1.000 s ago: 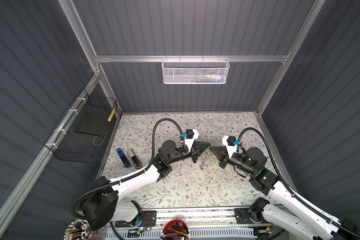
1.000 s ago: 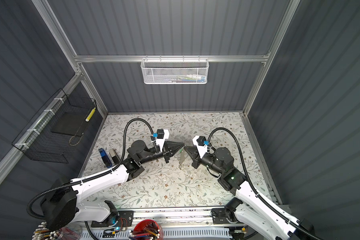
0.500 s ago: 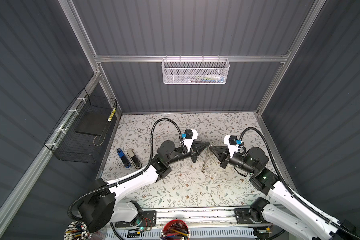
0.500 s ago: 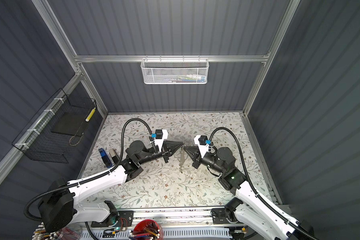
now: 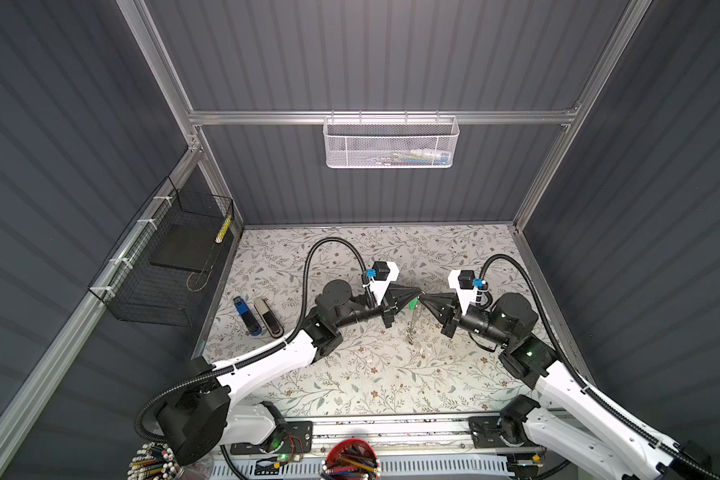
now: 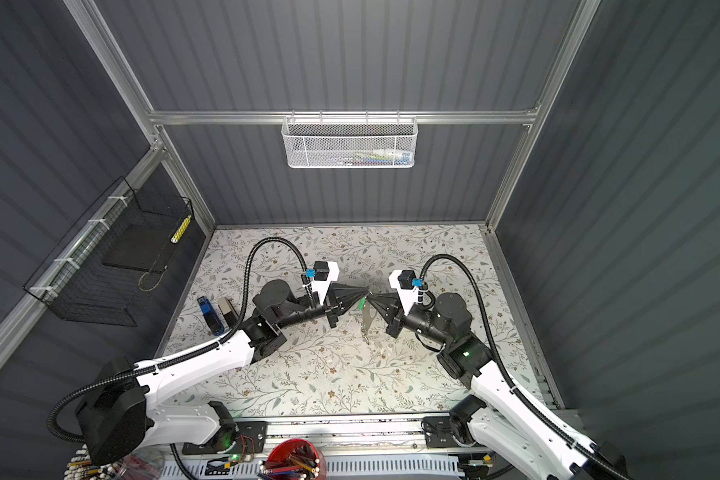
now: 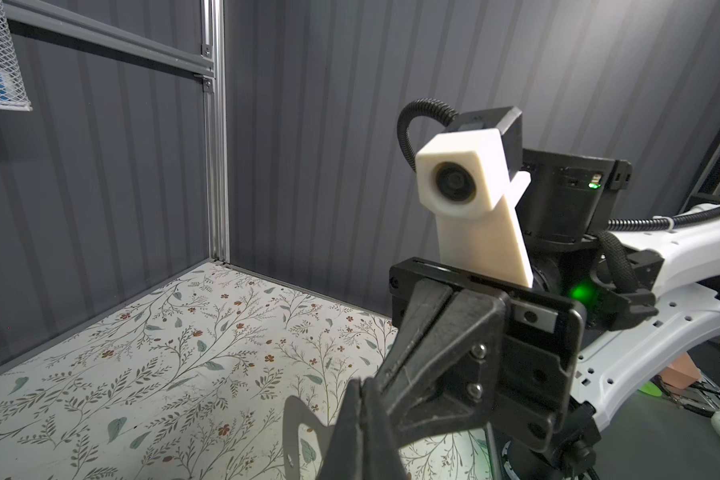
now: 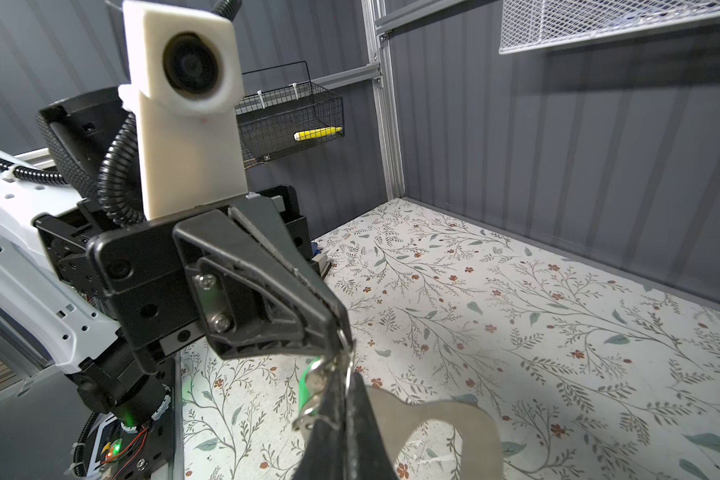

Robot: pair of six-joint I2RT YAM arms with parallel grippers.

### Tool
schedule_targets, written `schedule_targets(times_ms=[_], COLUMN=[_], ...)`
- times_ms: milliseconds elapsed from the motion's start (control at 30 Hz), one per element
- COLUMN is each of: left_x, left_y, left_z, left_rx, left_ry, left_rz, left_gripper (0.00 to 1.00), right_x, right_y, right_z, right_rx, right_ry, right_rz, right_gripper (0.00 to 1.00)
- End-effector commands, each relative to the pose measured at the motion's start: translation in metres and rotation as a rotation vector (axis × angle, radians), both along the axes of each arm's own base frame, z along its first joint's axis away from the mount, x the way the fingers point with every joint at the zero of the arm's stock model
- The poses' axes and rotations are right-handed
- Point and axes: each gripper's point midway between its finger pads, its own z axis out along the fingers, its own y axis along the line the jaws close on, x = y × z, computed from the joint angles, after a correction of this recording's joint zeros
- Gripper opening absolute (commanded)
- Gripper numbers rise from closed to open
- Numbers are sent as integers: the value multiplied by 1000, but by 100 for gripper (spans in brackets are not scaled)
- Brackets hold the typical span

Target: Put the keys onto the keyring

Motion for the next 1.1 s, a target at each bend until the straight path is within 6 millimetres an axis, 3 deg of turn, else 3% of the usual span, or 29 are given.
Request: schedule_targets(times_ms=[0,633,833,1067], left_x=[8,17,14,5], left_y=[2,6,7,11], left_z=[-4,-2,-5,6], left_rx=[31,38,49,10], left_ry=[2,-4,5,-25], left_rz=[46,108,98,73], left_gripper=[0,0,0,0], right_x=[-23,-28,-26,-15], right_y=[10,15,12,7], right_z=[31,32,33,21], right_rx=[63,46,42,6], right_ry=[-101,-102,-112,-65], right_rz=[129,182,162,97], right_gripper=[0,0,0,0])
